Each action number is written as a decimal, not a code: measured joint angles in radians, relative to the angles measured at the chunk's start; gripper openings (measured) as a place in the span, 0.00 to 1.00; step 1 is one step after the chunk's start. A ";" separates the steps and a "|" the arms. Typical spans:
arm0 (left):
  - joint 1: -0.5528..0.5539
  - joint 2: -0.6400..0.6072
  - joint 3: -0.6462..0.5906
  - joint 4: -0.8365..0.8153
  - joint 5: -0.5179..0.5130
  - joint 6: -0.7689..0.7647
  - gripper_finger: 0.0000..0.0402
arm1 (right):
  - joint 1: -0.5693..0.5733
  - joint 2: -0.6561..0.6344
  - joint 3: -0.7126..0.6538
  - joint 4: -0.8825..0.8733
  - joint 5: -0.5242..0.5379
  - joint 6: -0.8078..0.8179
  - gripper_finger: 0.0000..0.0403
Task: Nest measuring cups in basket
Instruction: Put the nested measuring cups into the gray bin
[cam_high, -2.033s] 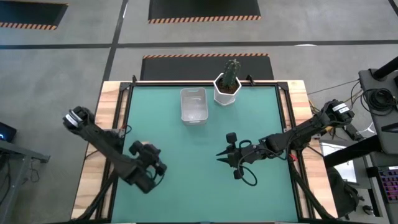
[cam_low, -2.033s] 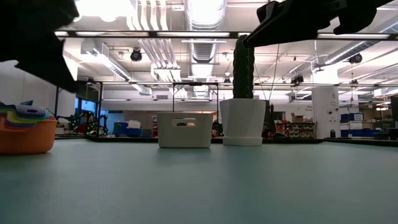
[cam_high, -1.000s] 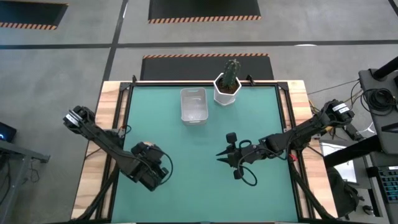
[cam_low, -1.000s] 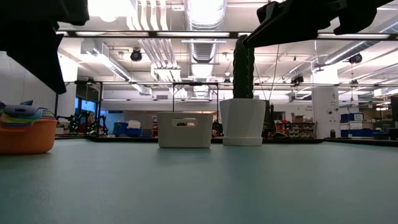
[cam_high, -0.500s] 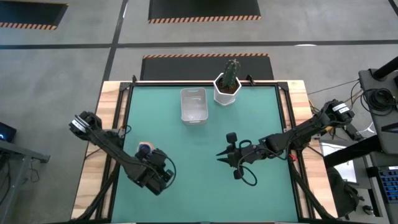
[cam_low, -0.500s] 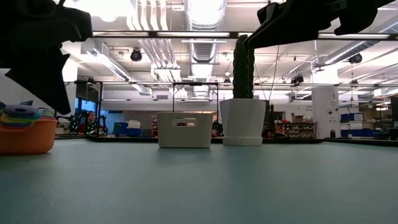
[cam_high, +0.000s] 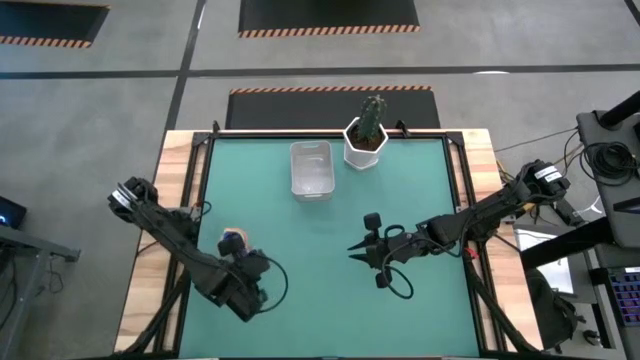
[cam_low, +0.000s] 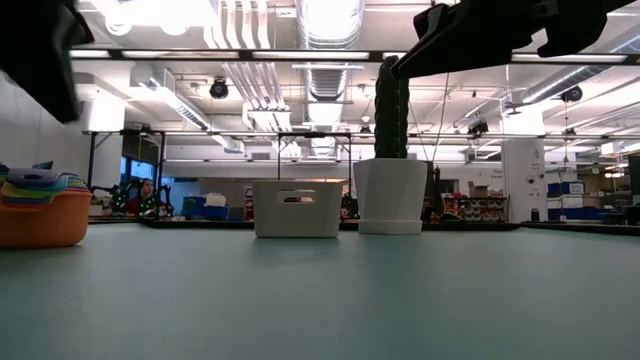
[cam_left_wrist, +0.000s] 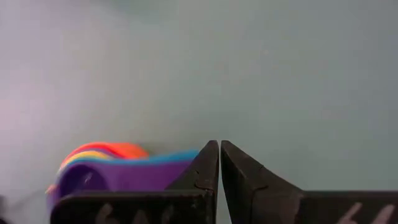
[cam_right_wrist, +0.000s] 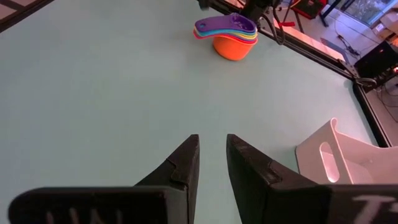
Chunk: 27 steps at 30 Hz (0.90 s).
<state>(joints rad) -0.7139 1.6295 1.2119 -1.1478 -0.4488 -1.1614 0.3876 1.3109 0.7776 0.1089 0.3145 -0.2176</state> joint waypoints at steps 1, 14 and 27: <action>-0.009 0.000 0.020 -0.034 0.009 0.028 0.00 | 0.000 0.000 0.000 0.000 0.000 0.000 0.17; -0.065 -0.006 0.048 -0.247 0.164 0.135 0.26 | 0.000 0.000 0.000 0.000 0.000 0.008 0.17; -0.076 -0.006 -0.029 -0.253 0.150 0.312 0.71 | 0.000 0.000 0.000 0.000 0.000 0.005 0.17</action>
<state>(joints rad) -0.7897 1.6234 1.1832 -1.4012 -0.2988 -0.8494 0.3874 1.3109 0.7776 0.1089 0.3141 -0.2123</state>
